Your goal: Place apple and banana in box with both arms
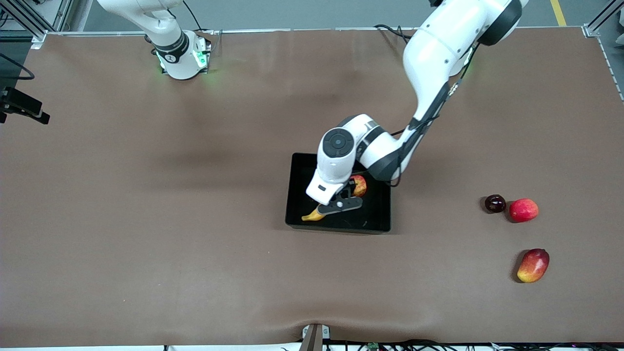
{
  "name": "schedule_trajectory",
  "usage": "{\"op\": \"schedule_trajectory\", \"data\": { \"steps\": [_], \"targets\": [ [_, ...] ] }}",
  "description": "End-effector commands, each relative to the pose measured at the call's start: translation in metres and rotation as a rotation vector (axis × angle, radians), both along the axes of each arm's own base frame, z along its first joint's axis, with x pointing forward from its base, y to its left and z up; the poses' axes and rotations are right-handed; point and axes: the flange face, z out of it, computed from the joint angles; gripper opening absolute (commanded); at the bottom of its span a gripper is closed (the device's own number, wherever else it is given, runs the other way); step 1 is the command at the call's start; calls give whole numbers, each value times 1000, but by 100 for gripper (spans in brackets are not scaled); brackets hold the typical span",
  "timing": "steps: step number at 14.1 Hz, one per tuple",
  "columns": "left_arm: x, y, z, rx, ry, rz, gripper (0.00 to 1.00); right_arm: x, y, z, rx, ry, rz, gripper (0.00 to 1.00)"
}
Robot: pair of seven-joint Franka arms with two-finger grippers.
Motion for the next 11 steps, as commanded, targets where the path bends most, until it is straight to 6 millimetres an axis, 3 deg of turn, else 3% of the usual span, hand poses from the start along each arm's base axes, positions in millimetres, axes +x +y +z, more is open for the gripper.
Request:
{"op": "schedule_trajectory", "data": {
  "steps": [1,3,7,11],
  "targets": [
    [24,54,82,37,-43,8,100,-6,-1,6,-2,-4,-18,100],
    [35,94,126,49,-36,8,100,-6,-1,6,-2,-1,-18,100],
    [51,181,179,87,20,-57,100,-7,-3,6,0,-1,-21,100],
    [53,245,230,119,9,-50,100,-6,-3,6,0,-2,-22,100]
  ]
}}
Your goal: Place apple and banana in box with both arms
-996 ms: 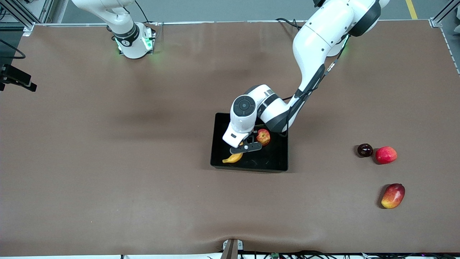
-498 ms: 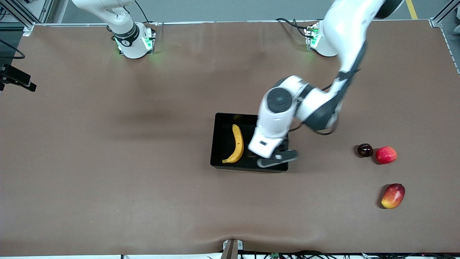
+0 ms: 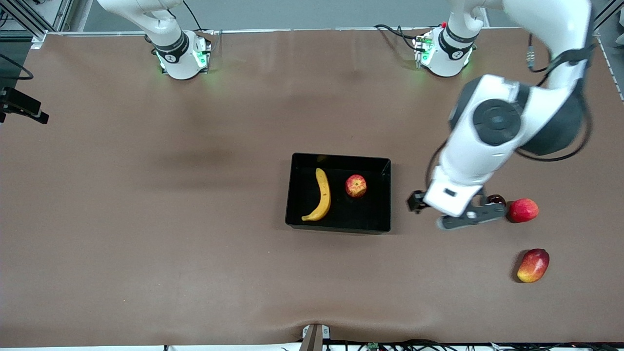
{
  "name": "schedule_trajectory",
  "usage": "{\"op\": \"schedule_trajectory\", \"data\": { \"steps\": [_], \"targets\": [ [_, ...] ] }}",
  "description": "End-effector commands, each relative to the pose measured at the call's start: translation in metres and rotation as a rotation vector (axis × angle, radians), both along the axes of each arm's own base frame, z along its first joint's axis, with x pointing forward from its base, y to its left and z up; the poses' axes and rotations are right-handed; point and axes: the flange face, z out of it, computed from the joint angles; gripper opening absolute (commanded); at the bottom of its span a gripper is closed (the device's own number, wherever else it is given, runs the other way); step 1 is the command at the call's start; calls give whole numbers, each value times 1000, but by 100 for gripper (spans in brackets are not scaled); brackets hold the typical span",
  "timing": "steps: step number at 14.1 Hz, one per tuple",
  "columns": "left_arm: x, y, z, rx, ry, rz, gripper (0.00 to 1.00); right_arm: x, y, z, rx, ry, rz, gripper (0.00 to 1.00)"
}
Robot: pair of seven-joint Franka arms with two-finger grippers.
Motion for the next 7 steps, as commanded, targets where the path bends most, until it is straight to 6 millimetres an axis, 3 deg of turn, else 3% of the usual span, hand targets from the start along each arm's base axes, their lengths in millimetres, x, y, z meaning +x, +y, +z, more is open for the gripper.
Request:
{"op": "schedule_trajectory", "data": {
  "steps": [1,4,7],
  "targets": [
    [-13,32,34,19,14,-54,100,-6,0,6,0,-4,-15,100],
    [-21,71,63,47,38,-106,100,-6,0,6,1,-5,-17,100],
    [-53,81,104,29,83,-93,100,-6,-1,5,1,-2,-18,100]
  ]
}}
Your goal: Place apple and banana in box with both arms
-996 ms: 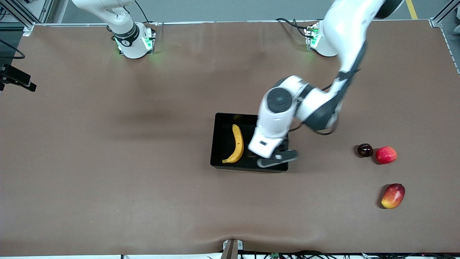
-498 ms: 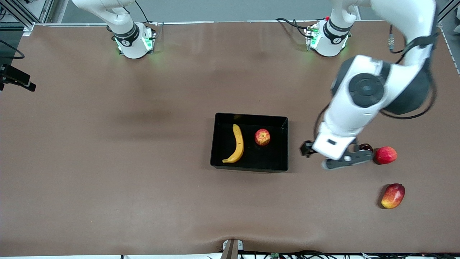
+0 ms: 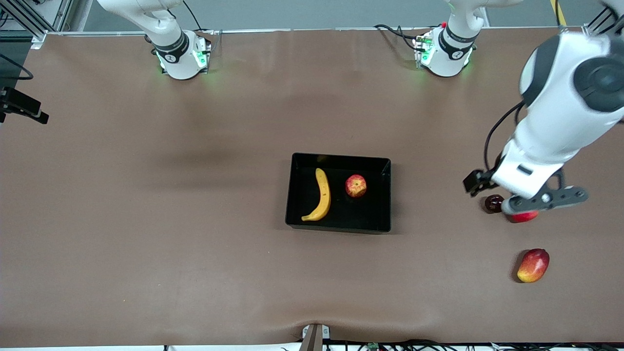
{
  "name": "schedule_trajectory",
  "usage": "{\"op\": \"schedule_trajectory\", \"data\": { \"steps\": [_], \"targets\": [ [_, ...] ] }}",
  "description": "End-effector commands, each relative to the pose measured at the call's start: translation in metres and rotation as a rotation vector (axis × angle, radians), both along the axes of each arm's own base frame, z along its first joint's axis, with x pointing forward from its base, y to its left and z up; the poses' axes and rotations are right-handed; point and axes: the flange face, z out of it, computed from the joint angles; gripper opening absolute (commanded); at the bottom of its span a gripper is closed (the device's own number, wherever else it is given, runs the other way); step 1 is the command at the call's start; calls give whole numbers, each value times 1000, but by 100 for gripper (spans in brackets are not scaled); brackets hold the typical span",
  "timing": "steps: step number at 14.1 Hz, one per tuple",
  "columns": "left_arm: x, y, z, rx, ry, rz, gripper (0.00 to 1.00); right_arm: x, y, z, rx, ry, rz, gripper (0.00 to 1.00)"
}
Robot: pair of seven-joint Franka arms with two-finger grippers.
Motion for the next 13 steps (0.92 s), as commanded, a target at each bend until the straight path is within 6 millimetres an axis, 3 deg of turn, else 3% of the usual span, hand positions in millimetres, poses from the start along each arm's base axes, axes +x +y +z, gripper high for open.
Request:
{"op": "schedule_trajectory", "data": {
  "steps": [1,2,6,13],
  "targets": [
    [-36,5,36,6,31,-4,100,-6,-2,5,1,-2,-19,100],
    [-42,10,44,11,39,-13,100,-5,-1,6,1,-3,-17,100],
    [-56,69,64,-52,57,-107,100,-6,-2,5,1,-2,-19,100],
    [-95,69,77,-31,56,-146,100,-6,-2,5,1,-2,-19,100]
  ]
}}
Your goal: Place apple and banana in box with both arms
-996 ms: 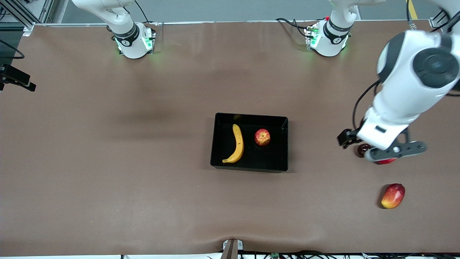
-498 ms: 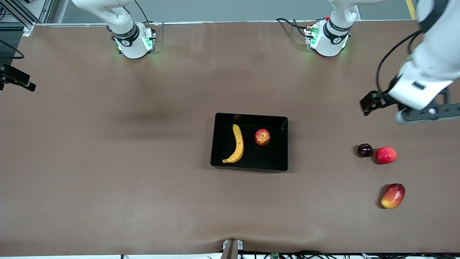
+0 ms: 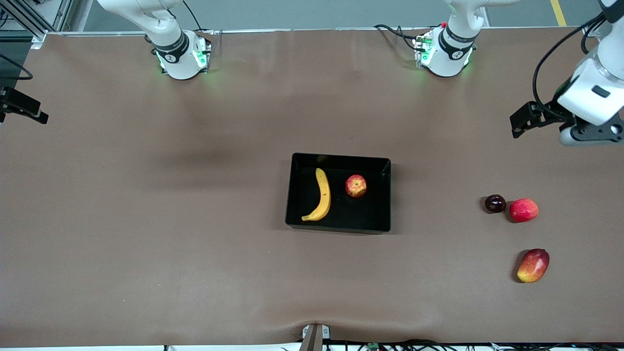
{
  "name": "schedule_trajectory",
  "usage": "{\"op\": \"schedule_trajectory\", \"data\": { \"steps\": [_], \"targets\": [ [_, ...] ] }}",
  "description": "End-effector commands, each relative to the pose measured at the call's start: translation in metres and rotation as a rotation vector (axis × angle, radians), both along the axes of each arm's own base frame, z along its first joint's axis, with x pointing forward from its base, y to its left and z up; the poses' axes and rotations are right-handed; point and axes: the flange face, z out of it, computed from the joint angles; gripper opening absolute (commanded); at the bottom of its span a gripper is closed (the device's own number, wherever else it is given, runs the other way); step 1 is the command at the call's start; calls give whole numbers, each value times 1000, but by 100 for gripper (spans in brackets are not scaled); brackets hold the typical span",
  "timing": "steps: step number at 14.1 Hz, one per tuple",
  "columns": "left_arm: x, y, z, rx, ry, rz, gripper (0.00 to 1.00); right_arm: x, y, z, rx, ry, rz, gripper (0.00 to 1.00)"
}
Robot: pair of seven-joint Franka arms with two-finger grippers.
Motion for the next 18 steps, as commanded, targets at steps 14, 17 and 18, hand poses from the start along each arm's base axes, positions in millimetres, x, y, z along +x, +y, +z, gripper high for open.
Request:
{"op": "schedule_trajectory", "data": {
  "steps": [14,17,18],
  "targets": [
    [-18,-1,8,-42,0,-26,100,-5,-1,6,1,-3,-16,100],
    [-18,-1,6,-42,3,-25,100,-5,-1,6,1,-3,-16,100],
    [-17,0,7,-42,2,-23,100,-5,-1,6,1,-3,-16,100]
  ]
}}
